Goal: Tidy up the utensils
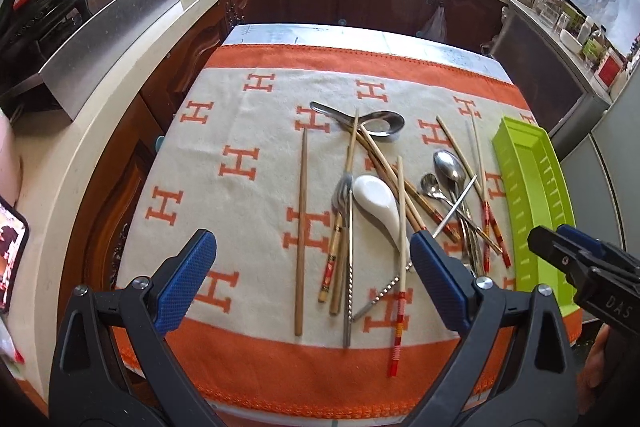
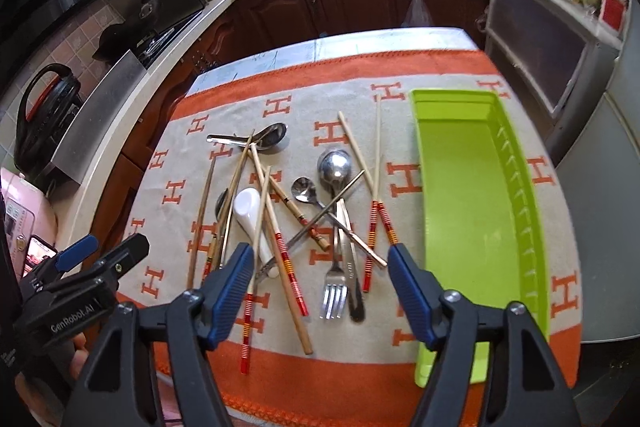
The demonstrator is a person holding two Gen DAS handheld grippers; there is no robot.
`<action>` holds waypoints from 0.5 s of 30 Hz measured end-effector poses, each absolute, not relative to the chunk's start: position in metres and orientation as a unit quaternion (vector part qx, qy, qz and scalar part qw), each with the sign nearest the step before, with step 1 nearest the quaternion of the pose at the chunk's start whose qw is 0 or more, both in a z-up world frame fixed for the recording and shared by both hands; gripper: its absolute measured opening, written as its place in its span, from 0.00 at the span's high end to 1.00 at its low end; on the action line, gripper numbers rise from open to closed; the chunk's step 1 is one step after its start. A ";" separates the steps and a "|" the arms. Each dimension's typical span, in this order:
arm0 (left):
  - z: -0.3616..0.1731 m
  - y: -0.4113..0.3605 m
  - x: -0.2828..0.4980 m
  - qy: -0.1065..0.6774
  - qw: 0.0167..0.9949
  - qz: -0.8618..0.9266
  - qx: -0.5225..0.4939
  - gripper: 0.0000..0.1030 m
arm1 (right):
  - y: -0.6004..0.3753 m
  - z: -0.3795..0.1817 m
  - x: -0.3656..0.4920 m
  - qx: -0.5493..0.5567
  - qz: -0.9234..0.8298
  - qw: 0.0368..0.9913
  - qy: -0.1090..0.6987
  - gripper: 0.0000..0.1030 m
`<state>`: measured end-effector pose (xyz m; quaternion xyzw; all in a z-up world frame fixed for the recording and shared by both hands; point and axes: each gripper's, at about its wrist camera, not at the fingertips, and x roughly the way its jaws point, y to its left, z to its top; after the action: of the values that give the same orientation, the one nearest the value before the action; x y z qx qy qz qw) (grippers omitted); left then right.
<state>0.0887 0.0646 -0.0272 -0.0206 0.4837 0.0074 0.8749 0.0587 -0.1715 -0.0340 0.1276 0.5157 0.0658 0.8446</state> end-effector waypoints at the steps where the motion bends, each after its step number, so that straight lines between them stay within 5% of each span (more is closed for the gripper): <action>1: -0.026 0.068 0.094 0.488 0.872 0.003 -0.025 0.06 | -0.171 -0.036 0.065 0.135 0.073 0.838 0.524 0.40; 10: -0.042 0.082 0.125 0.520 0.852 -0.019 -0.058 0.06 | -0.157 -0.068 0.109 0.183 0.127 0.784 0.579 0.67; 15: -0.072 0.075 0.130 0.549 0.831 -0.047 -0.073 0.25 | -0.143 -0.094 0.124 0.190 0.160 0.752 0.610 0.77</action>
<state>0.1302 0.0748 -0.0721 -0.0729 0.5491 -0.0466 0.8313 0.1237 -0.1429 -0.0943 0.1904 0.6100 0.1598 0.7524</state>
